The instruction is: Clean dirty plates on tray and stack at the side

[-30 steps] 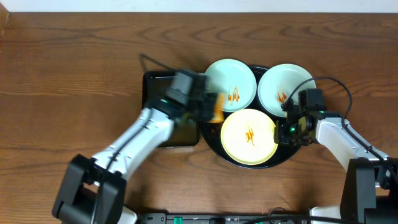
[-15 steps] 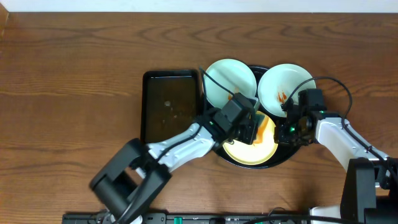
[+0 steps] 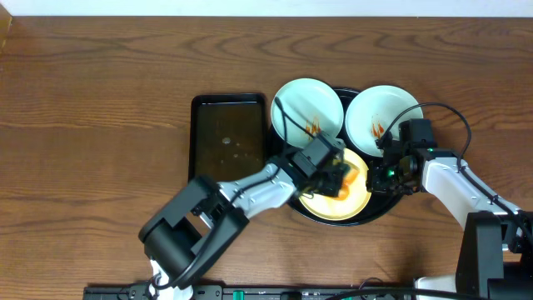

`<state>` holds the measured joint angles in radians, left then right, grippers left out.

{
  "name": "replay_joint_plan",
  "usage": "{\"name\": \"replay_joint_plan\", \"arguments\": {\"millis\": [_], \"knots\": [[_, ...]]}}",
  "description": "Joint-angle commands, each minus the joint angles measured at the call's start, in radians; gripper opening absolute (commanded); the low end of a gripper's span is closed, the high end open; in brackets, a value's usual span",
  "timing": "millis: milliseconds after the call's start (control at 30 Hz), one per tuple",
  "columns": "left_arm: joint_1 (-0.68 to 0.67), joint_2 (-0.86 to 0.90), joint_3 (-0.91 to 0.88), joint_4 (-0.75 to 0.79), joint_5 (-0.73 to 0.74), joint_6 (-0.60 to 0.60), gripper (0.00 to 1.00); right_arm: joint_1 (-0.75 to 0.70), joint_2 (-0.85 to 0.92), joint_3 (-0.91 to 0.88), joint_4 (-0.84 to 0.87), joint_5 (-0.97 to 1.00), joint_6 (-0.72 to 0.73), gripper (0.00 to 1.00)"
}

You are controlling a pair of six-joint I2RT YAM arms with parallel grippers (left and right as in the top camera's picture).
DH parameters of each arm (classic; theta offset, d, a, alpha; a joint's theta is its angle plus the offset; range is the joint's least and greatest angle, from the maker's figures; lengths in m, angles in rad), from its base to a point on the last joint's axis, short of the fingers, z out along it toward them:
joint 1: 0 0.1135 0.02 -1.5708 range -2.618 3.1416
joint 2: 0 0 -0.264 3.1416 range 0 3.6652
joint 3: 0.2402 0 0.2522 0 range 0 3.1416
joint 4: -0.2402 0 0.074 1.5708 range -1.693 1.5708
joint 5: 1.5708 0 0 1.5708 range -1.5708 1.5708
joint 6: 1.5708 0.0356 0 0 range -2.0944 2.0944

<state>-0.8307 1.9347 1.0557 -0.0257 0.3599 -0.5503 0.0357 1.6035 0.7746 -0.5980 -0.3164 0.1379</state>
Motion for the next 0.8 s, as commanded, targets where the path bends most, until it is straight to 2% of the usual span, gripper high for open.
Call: {"name": "replay_joint_plan", "arguments": {"millis": [0, 167, 400, 600, 767], "knots": [[0.087, 0.013, -0.010, -0.061, -0.100, -0.001, 0.07, 0.005, 0.003, -0.003, 0.000, 0.013, 0.007, 0.01], [0.134, -0.034, -0.010, -0.109, -0.099, 0.022, 0.07, 0.005, 0.003, -0.003, 0.000, 0.013, 0.006, 0.01], [0.127, -0.250, -0.010, -0.244, -0.072, 0.097, 0.08, 0.005, 0.003, -0.003, 0.001, 0.013, 0.006, 0.01], [0.158, -0.395, -0.010, -0.356, -0.254, 0.128, 0.08, 0.005, 0.003, -0.003, 0.001, 0.013, 0.006, 0.05], [0.238, -0.401, -0.011, -0.423, -0.321, 0.142, 0.08, 0.005, 0.003, -0.003, 0.000, 0.013, 0.006, 0.07]]}}
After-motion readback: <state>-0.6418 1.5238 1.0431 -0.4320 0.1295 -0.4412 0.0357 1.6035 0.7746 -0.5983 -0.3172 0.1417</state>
